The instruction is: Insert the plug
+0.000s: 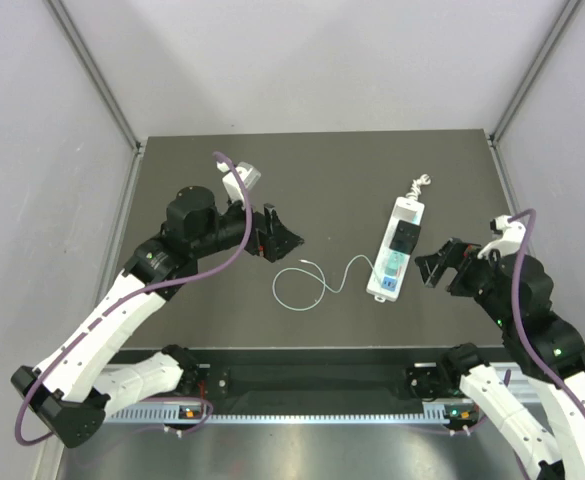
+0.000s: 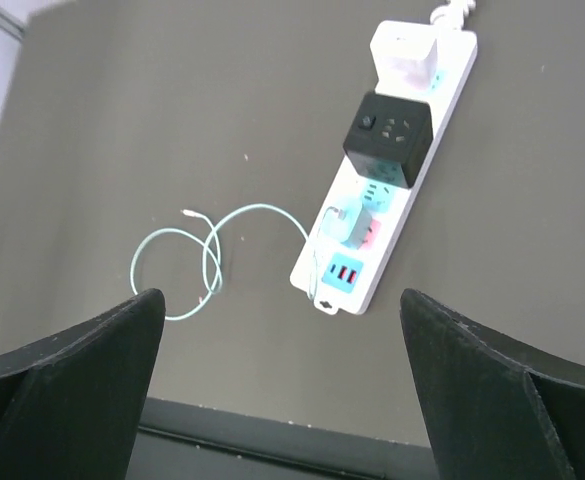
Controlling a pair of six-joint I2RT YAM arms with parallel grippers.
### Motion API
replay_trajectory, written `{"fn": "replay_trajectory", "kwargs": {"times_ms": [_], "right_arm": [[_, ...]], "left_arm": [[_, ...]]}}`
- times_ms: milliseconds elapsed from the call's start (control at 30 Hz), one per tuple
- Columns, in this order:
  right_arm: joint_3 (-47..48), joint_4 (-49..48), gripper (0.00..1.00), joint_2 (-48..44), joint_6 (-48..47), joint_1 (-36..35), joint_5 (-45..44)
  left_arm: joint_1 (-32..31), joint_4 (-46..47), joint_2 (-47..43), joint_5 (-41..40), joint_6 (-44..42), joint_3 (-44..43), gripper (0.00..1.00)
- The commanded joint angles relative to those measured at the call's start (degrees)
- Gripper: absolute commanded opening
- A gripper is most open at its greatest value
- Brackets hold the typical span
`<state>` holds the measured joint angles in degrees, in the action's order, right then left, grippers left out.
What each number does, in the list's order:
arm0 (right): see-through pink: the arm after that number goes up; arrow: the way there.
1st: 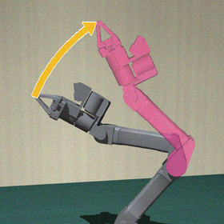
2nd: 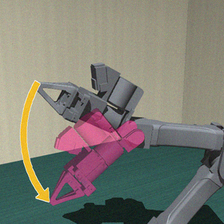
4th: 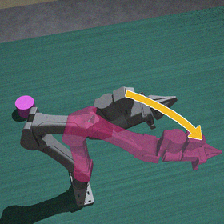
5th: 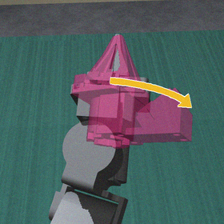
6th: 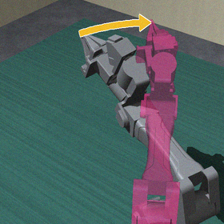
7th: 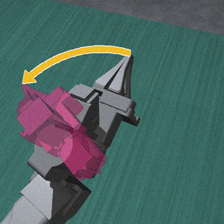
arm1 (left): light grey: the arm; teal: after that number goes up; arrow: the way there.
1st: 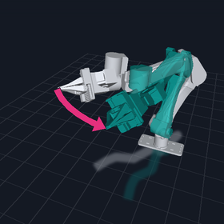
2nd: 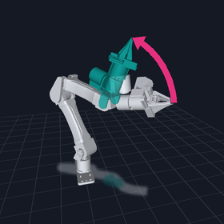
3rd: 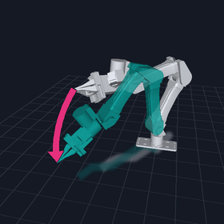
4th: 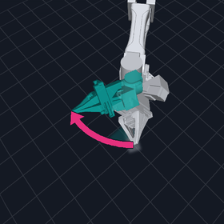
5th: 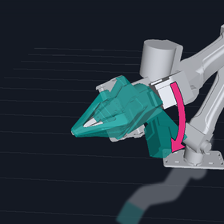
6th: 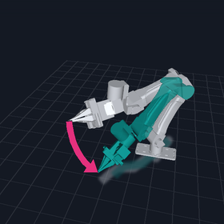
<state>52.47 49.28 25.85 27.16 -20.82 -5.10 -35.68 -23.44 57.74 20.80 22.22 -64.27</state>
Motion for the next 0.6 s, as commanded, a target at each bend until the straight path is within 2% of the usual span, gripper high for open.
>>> {"fn": "replay_trajectory", "kwargs": {"times_ms": [0,200,567], "right_arm": [[1.1,-3.4,1.0,-3.2,-1.4,0.3,-1.9],[2.6,-5.2,1.0,-5.8,-2.3,0.3,2.5],[3.1,-6.8,1.0,-7.0,-4.8,0.3,3.2]], "left_arm": [[-0.2,3.8,-3.1,1.9,0.3,1.1,0.99],[-0.2,5.2,-6.6,-0.6,0.2,1.4,0.99],[-0.2,8.4,-13.2,-10.4,-1.1,5.7,0.98]]}}
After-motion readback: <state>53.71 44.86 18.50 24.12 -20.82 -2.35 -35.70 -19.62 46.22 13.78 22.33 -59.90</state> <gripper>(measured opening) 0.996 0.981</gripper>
